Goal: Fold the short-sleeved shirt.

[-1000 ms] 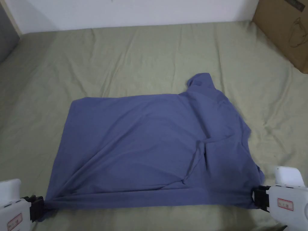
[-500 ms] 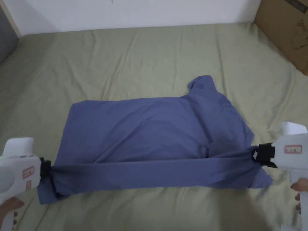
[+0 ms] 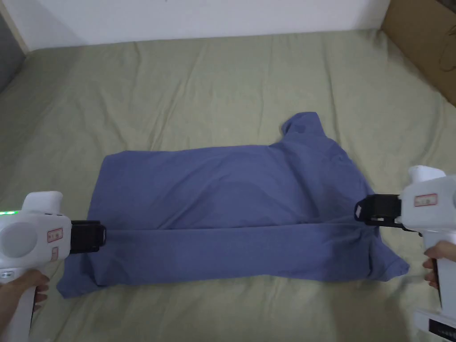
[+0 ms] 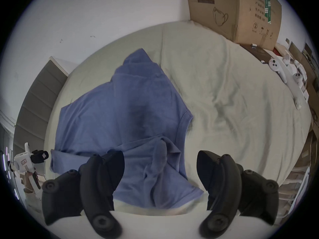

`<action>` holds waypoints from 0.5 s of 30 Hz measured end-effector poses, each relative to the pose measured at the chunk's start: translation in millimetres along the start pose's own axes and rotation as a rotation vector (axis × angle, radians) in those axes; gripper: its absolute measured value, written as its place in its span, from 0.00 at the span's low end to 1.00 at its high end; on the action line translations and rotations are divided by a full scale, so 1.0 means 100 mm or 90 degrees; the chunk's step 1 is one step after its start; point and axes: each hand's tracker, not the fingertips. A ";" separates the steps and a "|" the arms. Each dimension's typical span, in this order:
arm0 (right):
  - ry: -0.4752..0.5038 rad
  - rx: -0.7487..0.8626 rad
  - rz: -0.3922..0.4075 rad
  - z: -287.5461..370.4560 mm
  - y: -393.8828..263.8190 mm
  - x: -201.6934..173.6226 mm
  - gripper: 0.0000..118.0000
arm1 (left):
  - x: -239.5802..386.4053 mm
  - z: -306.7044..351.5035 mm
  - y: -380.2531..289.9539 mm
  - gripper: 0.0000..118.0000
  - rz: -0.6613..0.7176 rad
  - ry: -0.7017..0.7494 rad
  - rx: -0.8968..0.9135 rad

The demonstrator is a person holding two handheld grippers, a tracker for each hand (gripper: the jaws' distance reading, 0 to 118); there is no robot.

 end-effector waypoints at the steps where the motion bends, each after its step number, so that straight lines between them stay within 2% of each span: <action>1: 0.007 0.009 0.002 0.09 -0.05 0.02 0.72 | 0.00 0.08 -0.05 0.79 0.003 -0.001 0.001; 2: 0.015 0.017 0.007 0.18 -0.13 0.03 0.63 | 0.00 0.19 -0.14 0.61 0.009 -0.009 0.010; 3: 0.024 0.019 0.013 0.25 -0.21 0.04 0.42 | -0.01 0.27 -0.22 0.37 0.018 -0.022 0.024; 4: 0.031 0.017 0.021 0.30 -0.29 0.04 0.12 | 0.00 0.34 -0.29 0.11 0.024 -0.023 0.024; 5: 0.031 0.012 0.030 0.33 -0.40 0.02 0.06 | 0.04 0.40 -0.39 0.03 0.031 -0.021 0.026; 8: 0.004 0.000 0.050 0.38 -0.71 0.01 0.01 | 0.09 0.52 -0.66 0.00 0.032 -0.025 0.040; 13: 0.011 -0.038 0.010 0.28 -1.08 0.06 0.01 | -0.08 0.51 -0.85 0.00 0.091 -0.034 0.054; 14: 0.011 -0.045 0.002 0.26 -1.12 0.08 0.01 | -0.11 0.50 -0.85 0.01 0.103 -0.029 0.055; 15: 0.011 -0.045 -0.002 0.26 -1.17 0.09 0.01 | -0.16 0.47 -0.83 0.10 0.114 -0.034 0.058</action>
